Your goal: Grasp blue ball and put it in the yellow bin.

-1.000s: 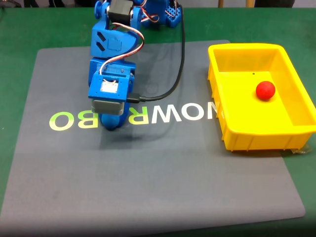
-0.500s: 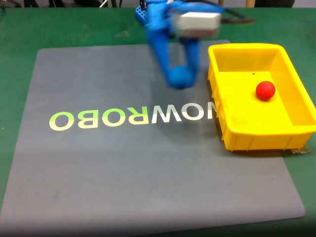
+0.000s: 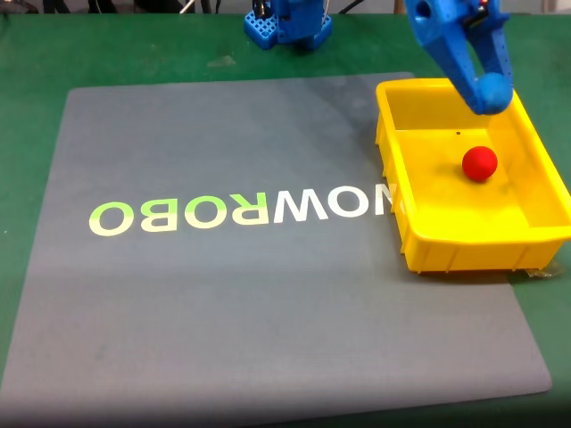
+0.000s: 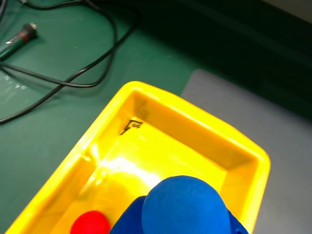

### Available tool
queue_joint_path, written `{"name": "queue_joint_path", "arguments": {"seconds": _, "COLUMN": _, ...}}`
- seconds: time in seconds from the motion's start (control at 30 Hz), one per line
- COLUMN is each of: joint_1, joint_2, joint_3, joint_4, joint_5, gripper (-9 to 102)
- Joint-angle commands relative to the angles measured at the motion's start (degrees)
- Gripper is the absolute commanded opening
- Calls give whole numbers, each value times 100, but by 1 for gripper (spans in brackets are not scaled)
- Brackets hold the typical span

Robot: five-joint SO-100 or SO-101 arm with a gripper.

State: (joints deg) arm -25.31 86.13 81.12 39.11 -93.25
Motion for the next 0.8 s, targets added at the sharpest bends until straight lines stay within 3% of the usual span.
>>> {"name": "queue_joint_path", "arguments": {"seconds": 0.0, "joint_1": -132, "joint_2": 352, "joint_3": -44, "joint_4": 0, "joint_5": 18, "gripper": 0}}
{"name": "queue_joint_path", "arguments": {"seconds": 0.07, "joint_1": -97, "joint_2": 343, "joint_3": 0, "joint_4": 0, "joint_5": 9, "gripper": 1}}
{"name": "queue_joint_path", "arguments": {"seconds": 0.3, "joint_1": 149, "joint_2": 571, "joint_3": 290, "joint_4": 0, "joint_5": 18, "gripper": 29}}
{"name": "queue_joint_path", "arguments": {"seconds": 0.6, "joint_1": 422, "joint_2": 1415, "joint_3": 888, "joint_4": 26, "joint_5": 44, "gripper": 33}}
{"name": "queue_joint_path", "arguments": {"seconds": 0.77, "joint_1": 589, "joint_2": 2944, "joint_3": 2127, "joint_4": 229, "joint_5": 53, "gripper": 31}}
